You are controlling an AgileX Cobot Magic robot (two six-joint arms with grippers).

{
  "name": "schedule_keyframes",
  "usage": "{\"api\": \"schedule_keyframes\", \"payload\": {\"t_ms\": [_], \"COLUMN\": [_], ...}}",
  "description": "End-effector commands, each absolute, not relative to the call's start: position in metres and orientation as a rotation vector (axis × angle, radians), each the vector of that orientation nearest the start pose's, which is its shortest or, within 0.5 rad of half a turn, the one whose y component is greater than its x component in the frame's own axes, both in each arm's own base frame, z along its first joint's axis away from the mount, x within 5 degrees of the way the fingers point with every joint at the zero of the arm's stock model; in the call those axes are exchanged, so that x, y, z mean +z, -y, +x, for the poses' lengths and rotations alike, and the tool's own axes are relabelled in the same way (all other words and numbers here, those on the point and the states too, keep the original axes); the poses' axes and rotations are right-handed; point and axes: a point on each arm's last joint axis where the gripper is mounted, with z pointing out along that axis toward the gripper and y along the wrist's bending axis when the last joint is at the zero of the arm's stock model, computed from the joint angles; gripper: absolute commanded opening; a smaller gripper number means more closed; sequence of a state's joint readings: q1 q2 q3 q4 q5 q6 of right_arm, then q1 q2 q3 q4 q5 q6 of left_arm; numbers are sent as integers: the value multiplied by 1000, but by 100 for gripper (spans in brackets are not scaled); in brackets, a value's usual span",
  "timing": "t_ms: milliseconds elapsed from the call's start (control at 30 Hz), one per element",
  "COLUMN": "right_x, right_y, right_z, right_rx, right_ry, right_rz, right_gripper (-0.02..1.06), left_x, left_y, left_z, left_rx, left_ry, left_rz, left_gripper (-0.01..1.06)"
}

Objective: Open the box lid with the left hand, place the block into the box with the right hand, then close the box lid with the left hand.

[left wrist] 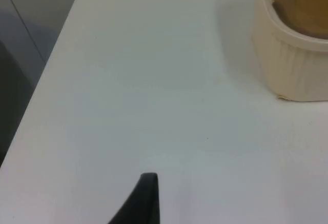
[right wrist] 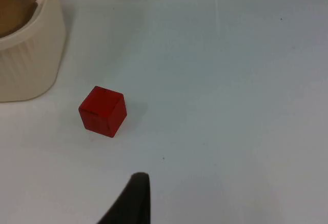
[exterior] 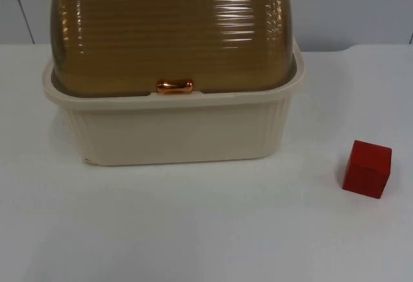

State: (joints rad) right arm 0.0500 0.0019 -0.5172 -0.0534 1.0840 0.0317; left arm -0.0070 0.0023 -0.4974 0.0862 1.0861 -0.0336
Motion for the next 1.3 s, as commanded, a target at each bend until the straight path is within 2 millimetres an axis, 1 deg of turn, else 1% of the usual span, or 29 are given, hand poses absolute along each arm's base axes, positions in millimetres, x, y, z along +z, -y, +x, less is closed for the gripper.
{"api": "schedule_keyframes", "payload": {"t_ms": [0,600,1067,1133,1200,1233,1267], "right_x": [280,280,280,282,288,295,295], "right_y": [4,5,5,6,7,7,7], "right_z": [-7,-7,-7,-8,-12,-16,-16], "right_rx": [-12,-11,-4,-20,-20,-24,-24], "right_ry": [-2043,-2043,-2044,-2038,-2026,-2005,-2005], "right_rz": [-14,0,30,31,33,35,35], "right_gripper": [103,103,103,103,103,103,103], "left_x": [275,275,275,277,291,301,301], "left_y": [-9,-10,-8,-8,-9,-9,-9], "left_z": [-5,-5,-5,-6,-11,-14,-14], "left_rx": [106,125,92,91,92,104,104], "left_ry": [-2061,-2057,-2061,-2047,-1994,-1962,-1962], "left_rz": [-34,-35,-34,-34,-36,-38,-38], "left_gripper": [105,105,105,105,105,105,105]}}
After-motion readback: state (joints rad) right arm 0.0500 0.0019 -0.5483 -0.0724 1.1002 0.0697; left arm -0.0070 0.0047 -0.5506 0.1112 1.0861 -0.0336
